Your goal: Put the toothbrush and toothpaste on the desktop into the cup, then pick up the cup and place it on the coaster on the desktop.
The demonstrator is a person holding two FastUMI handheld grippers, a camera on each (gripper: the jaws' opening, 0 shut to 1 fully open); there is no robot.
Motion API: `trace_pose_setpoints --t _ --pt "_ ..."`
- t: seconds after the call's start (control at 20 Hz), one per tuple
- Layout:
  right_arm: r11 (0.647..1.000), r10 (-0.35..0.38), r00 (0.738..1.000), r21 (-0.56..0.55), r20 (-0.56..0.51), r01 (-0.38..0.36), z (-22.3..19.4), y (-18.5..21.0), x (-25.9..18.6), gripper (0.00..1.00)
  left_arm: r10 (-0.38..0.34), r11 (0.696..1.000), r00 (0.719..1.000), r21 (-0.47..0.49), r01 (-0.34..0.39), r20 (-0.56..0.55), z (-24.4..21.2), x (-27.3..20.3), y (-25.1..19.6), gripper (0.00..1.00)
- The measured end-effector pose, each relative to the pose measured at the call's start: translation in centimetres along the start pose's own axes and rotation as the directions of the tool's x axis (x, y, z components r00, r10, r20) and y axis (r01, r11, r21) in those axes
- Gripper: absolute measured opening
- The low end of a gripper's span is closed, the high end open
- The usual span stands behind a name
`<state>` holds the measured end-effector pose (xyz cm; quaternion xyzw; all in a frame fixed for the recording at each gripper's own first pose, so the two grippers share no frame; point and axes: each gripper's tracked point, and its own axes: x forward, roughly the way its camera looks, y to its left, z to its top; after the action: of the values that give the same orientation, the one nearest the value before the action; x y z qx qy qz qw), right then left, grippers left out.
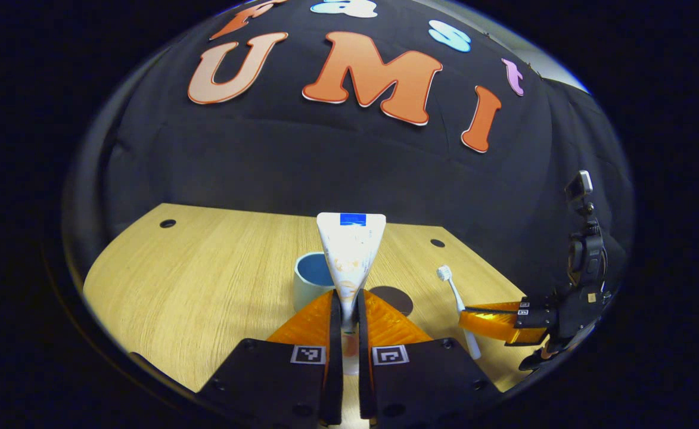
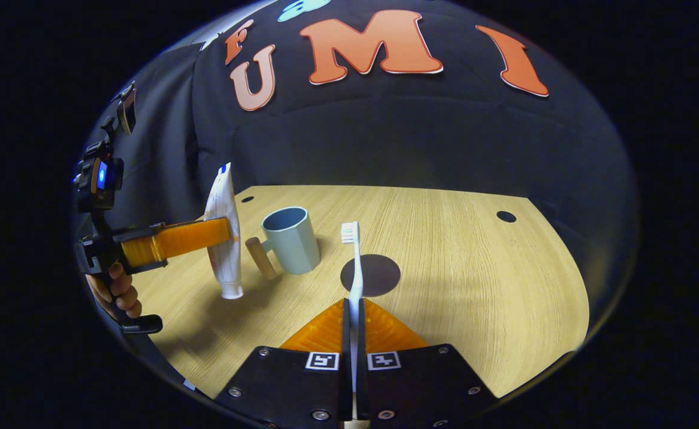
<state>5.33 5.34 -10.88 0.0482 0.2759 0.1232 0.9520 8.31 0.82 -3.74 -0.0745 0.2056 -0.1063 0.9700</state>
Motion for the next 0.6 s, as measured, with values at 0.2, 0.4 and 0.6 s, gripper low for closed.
trace_pose_setpoints --t 0.2,0.4,0.6 --pt "1.000 0.012 0.998 -0.007 0.054 -0.012 1.0 0.4 -0.1 0.03 0.022 1.000 0.995 0.009 -0.023 0.097 2.1 0.9 0.7 0.15" --pt "0.999 0.034 0.996 -0.017 0.078 -0.032 1.5 0.7 0.0 0.03 0.032 0.999 0.988 0.002 -0.032 0.148 3.5 1.8 1.2 0.15" --pt "0.999 0.046 0.991 -0.012 0.127 -0.045 2.7 0.6 0.0 0.03 0.029 0.999 0.979 -0.018 -0.026 0.204 5.6 2.9 1.3 0.14"
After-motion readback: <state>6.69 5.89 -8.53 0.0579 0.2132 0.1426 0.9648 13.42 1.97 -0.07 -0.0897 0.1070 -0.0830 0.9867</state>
